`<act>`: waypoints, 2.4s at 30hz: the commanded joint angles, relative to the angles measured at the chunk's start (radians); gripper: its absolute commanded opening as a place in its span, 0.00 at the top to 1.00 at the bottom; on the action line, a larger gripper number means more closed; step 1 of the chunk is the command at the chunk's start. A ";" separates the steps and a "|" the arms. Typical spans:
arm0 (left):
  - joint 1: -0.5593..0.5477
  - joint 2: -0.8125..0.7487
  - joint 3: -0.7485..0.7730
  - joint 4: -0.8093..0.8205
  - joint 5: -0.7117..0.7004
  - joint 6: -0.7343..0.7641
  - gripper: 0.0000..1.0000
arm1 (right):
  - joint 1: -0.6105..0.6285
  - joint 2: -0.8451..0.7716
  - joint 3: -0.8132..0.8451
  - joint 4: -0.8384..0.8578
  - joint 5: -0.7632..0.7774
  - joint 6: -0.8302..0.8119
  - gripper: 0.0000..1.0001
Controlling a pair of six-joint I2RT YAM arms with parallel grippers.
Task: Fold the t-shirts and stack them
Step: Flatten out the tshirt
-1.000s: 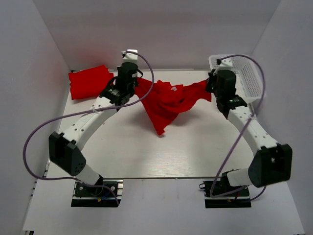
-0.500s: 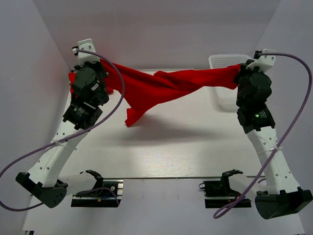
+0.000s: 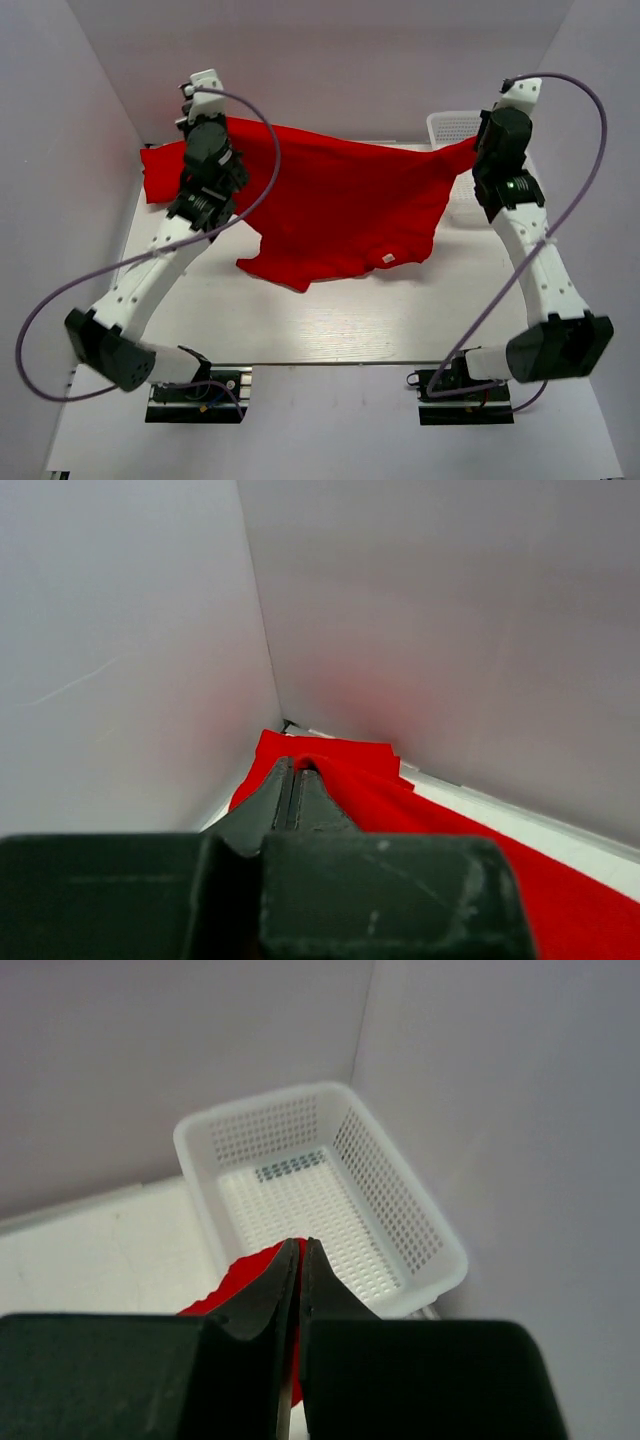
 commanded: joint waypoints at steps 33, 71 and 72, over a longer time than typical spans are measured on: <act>0.175 -0.037 -0.382 -0.790 0.443 -0.805 1.00 | -0.091 -0.092 -0.454 -0.198 -0.424 0.316 0.99; 0.194 0.506 -0.251 -0.717 0.797 -0.859 0.01 | 0.062 0.824 0.239 -0.239 -0.754 0.237 0.10; 0.194 0.494 -0.251 -0.706 0.797 -0.859 0.01 | 0.065 0.789 0.095 -0.205 -0.732 0.255 0.10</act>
